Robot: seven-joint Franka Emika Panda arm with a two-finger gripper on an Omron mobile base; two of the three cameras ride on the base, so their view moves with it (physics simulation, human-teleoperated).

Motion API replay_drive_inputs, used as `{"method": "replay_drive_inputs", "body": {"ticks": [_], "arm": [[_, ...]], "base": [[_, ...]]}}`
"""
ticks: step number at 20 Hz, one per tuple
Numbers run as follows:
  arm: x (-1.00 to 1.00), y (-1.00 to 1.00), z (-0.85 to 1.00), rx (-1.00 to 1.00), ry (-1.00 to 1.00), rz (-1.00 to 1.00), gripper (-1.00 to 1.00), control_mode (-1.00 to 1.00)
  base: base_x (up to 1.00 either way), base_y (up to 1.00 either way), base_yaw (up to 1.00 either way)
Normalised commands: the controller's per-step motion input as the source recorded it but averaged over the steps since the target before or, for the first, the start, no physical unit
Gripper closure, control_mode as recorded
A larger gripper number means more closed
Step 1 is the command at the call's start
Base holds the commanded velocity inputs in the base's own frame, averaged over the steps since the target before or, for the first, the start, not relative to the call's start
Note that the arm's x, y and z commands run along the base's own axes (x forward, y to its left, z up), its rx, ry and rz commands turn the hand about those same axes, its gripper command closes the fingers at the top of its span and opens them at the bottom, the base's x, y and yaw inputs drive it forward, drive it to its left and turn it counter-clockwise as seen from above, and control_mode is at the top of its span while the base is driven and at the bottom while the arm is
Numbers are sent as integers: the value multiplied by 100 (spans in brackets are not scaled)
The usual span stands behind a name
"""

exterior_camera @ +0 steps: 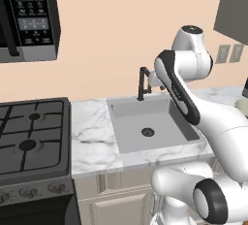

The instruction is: Move the mug from next to the sink to the open cabinet. Then, move the bowl with the apple to the fridge to clear the area for faucet cleaning.

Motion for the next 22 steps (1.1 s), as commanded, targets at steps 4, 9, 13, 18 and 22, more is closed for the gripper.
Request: {"method": "replay_drive_inputs", "body": {"ticks": [4,9,13,18,22], "arm": [[-11,-1,-1,0,1,-2,-100,-100],[-1,0,0,0,0,0,-100,-100],[-25,-21,0,2,0,-2,-100,100],[0,0,0,0,0,0,-100,100],[0,0,0,0,0,0,-100,100]], "base": [[0,0,0],[0,0,0],[-9,-17,-1],[-8,-94,-5],[0,-80,-1]]}}
